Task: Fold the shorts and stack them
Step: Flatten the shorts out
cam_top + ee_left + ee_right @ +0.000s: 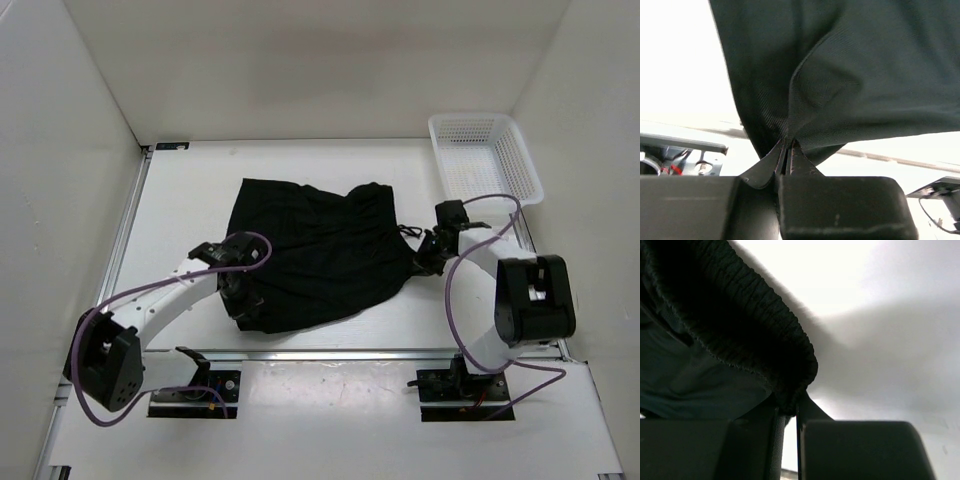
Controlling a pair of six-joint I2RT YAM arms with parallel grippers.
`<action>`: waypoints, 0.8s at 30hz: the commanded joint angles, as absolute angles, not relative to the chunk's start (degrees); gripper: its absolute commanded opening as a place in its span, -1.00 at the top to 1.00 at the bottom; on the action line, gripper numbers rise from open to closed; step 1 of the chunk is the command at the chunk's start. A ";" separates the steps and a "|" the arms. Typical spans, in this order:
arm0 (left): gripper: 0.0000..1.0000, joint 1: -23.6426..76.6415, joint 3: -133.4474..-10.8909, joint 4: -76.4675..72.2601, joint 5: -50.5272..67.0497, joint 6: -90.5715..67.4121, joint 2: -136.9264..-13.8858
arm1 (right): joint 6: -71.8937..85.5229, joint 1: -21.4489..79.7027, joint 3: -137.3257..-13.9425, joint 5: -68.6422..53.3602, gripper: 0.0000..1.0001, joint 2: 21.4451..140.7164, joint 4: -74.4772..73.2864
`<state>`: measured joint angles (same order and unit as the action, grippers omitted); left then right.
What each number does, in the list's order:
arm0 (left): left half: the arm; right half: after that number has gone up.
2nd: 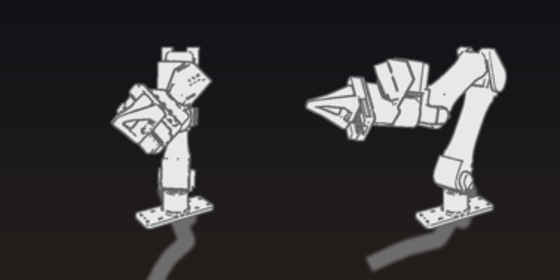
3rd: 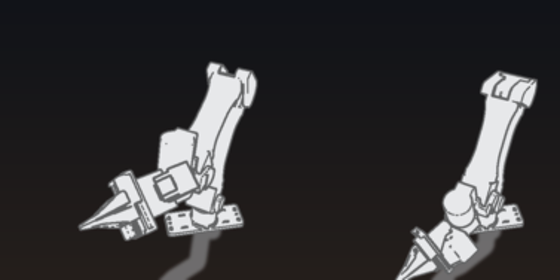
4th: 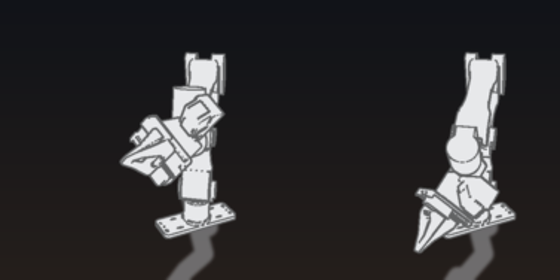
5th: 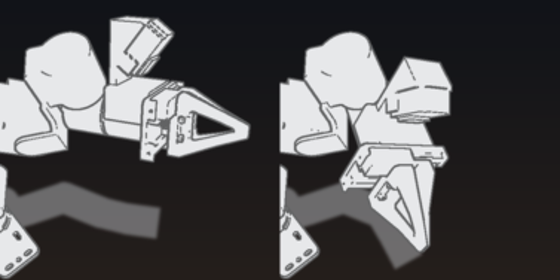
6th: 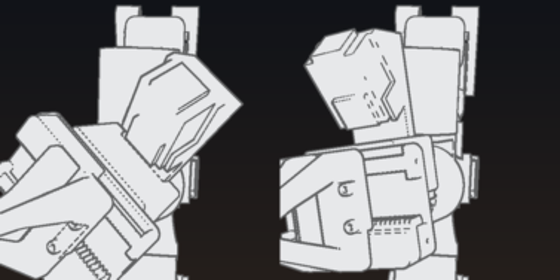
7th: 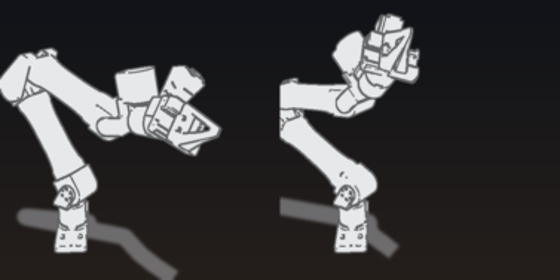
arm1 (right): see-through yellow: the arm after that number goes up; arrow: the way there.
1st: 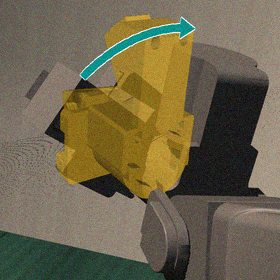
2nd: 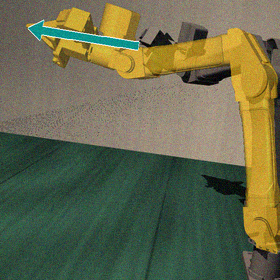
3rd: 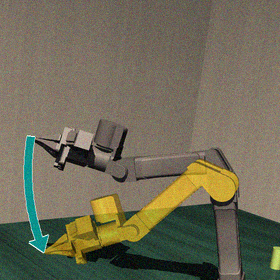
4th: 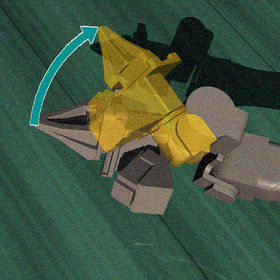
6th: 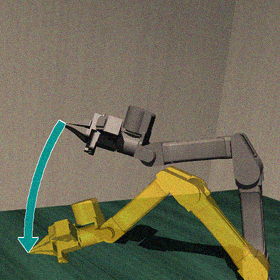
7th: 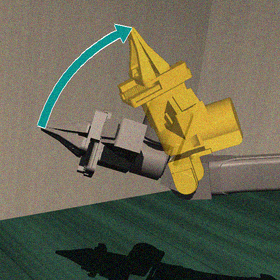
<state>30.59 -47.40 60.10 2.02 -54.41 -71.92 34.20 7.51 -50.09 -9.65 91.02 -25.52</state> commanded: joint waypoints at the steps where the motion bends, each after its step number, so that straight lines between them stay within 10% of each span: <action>1: 0.78 30.85 -43.17 60.56 4.83 -57.38 -67.68 | 35.94 7.12 -44.93 -6.42 1.00 84.91 -30.41; 6: 0.57 30.24 -44.11 60.56 4.83 -56.43 -67.58 | 40.33 7.12 -37.72 -5.63 0.97 74.46 -35.14; 10: -0.87 28.92 -50.86 64.14 1.59 -52.31 -69.95 | 40.87 7.12 -36.65 -3.35 0.70 66.47 -39.36; 11: -0.96 28.39 -52.02 64.86 0.02 -51.77 -69.96 | 40.87 7.12 -36.65 -2.73 0.66 65.31 -40.33; 13: -1.00 26.30 -55.70 65.48 -1.84 -49.93 -70.49 | 40.35 7.12 -36.65 -0.98 0.40 63.21 -42.52; 15: -1.00 24.27 -58.43 66.18 -3.33 -48.52 -71.88 | 39.82 7.12 -37.35 0.17 -0.30 62.58 -43.24; 18: -0.87 21.01 -65.02 61.99 -2.73 -44.40 -76.87 | 39.20 7.12 -38.93 1.57 -0.61 63.27 -43.77; 24: -0.52 19.95 -83.39 60.29 -3.52 -37.01 -95.51 | 36.05 7.12 -45.34 5.00 -0.62 64.60 -45.00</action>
<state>20.03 -77.36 62.57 -2.31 -42.33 -89.41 38.22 7.46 -40.45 1.67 64.71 -43.92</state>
